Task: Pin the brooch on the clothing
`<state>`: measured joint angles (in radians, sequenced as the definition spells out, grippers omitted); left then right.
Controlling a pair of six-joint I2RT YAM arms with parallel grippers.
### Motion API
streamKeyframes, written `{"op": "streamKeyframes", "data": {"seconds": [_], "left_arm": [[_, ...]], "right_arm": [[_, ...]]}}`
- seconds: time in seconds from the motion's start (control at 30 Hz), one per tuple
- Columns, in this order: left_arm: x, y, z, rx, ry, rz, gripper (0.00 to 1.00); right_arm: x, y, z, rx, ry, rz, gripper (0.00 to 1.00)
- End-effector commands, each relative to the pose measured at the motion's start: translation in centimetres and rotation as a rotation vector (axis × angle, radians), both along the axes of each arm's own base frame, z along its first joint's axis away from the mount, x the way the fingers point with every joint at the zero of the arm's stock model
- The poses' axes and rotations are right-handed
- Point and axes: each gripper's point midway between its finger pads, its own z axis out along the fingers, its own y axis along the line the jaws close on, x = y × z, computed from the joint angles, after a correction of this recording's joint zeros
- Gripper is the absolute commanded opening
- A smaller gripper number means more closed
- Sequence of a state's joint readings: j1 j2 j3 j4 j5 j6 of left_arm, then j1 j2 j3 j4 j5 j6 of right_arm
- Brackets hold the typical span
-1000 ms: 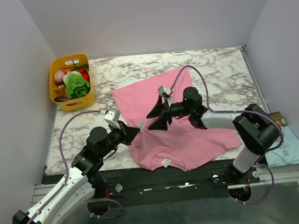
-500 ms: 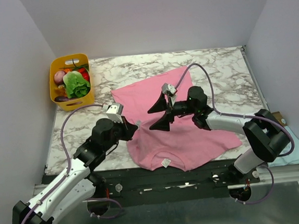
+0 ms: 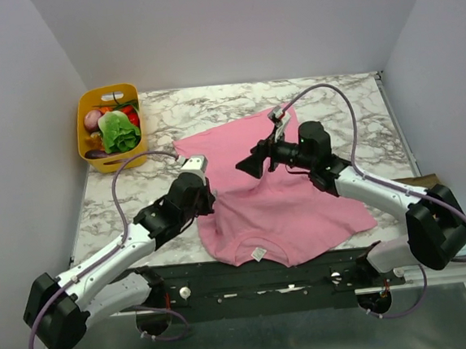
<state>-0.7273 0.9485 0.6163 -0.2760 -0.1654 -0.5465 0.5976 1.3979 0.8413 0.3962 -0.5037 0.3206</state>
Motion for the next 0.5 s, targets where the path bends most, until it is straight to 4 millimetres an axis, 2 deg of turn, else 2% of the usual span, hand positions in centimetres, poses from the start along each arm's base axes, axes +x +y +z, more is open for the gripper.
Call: {"op": "streamKeyframes", "data": {"seconds": [0.0,0.03,0.1,0.13,0.2,0.23,0.27,0.3,0.33,0.4,0.43,0.47], "left_arm": [[0.9,0.3,0.5,0.138,-0.046,0.068,0.0],[0.5,-0.4,-0.2,0.18,-0.033,0.048,0.0],[0.8,-0.5,-0.1,0.239,-0.045,0.067,0.0],[0.3,-1.1,-1.0,0.285,-0.035,0.045,0.0],[0.5,-1.5,-1.0,0.34,-0.05,0.049,0.0],[0.4,-1.7,-1.9,0.386,-0.039,0.042,0.0],[-0.1,-2.6,-1.8,0.409,-0.049,0.017,0.0],[0.0,-2.6,-1.8,0.447,-0.066,0.028,0.0],[-0.1,-2.9,-2.6,0.492,-0.061,0.019,0.0],[-0.7,-4.2,-2.4,0.535,-0.085,-0.01,0.0],[-0.7,-4.4,-3.2,0.592,-0.094,-0.015,0.0],[-0.6,-5.1,-2.8,0.606,-0.104,-0.021,0.0]], "right_arm": [[2.8,-4.0,-1.8,0.007,0.214,-0.246,1.0],[3.5,-5.2,-2.2,0.028,0.261,-0.26,1.0],[3.9,-6.4,-3.1,0.063,0.339,-0.278,1.0],[4.4,-7.4,-3.6,0.07,0.367,-0.297,1.0],[4.6,-8.2,-4.4,0.07,0.392,-0.311,1.0],[4.8,-8.8,-4.8,0.069,0.404,-0.327,1.0],[4.8,-9.0,-5.1,0.064,0.414,-0.332,1.0],[4.8,-9.3,-5.3,0.059,0.42,-0.339,1.0],[4.8,-9.5,-5.5,0.054,0.426,-0.345,1.0],[4.7,-9.7,-5.9,0.041,0.43,-0.346,1.0],[4.7,-9.7,-5.9,0.039,0.431,-0.341,1.0],[4.7,-9.7,-6.0,0.034,0.431,-0.338,1.0]]}}
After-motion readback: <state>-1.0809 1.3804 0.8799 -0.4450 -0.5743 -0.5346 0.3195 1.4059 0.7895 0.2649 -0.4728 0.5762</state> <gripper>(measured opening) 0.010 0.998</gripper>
